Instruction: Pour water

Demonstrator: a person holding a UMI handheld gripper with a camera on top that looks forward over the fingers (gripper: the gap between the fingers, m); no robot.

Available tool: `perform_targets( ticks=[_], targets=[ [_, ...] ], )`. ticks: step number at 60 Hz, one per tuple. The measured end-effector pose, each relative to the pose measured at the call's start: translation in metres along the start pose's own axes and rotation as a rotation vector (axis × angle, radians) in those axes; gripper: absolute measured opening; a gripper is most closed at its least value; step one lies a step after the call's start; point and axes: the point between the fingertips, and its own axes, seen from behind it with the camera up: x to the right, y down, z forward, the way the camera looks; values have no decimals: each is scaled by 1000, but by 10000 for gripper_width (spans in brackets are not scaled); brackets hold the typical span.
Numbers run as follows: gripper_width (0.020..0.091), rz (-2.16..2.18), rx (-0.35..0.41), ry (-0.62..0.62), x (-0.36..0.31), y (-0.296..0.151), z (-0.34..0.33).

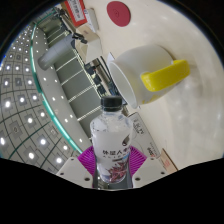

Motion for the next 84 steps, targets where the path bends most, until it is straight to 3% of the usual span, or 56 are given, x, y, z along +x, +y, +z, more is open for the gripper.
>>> perform_targets(
  ticks=[10,20,27,39,45,54,68,74,82,84],
  targets=[
    [392,-66,-49,34,-11,8,1],
    [394,-538,-114,99,-55,13,-22],
    [396,-1006,-42,115,-118,-20,-31],
    [394,-1662,175,241,-185,-125,-48],
    [393,-1874,222,359,-169,-188,-58],
    [395,-1973,187,507,-115,-246,-71],
    [399,-1971,120,584,-52,-287,-85],
    [435,-1993,153,540,-48,-288,-90],
    [562,-1970,163,558,-47,-291,-91],
    [635,-1947,146,593,-41,-291,-93]
  ],
)
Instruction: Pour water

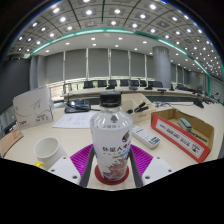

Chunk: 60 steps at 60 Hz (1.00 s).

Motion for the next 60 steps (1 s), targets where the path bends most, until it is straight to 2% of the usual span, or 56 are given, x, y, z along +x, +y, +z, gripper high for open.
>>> perform_targets(
  ticks=[3,4,6,10,17,28,35,47,60],
  targets=[
    [851,20,-54,-5,-3,8,-3],
    [868,26,-66,-5,-4,10,-5],
    [830,34,-82,-1,-5,10,-12],
    [867,37,-102,17,-6,7,-28],
    [859,26,-156,62,-12,2,-67],
    [861,26,-283,131,-50,-8,-172],
    [862,56,-322,140,-84,-22,-240],
    [859,26,-343,186,-115,-29,-324],
    [864,-32,-332,207,-126,-32,-356]
  ],
)
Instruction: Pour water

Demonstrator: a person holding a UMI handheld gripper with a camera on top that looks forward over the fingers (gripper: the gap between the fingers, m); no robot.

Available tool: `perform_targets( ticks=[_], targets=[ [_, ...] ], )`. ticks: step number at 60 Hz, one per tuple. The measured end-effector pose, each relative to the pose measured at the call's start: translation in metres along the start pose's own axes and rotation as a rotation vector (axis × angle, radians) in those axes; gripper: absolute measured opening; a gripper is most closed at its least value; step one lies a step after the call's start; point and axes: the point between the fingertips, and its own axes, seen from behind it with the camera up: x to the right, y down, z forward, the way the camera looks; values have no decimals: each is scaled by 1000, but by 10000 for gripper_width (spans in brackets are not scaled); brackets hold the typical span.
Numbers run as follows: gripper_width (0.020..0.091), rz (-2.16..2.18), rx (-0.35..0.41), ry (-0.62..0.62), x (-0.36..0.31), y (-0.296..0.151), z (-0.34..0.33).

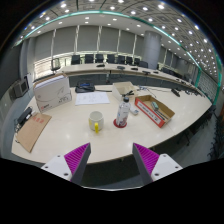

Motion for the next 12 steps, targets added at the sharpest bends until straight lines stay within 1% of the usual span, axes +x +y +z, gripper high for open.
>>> perform_targets(
  ticks=[5,12],
  targets=[
    [862,-5,10,1,-1,-1,-4],
    [861,-20,-3,-11,-5,1,-7]
  ],
)
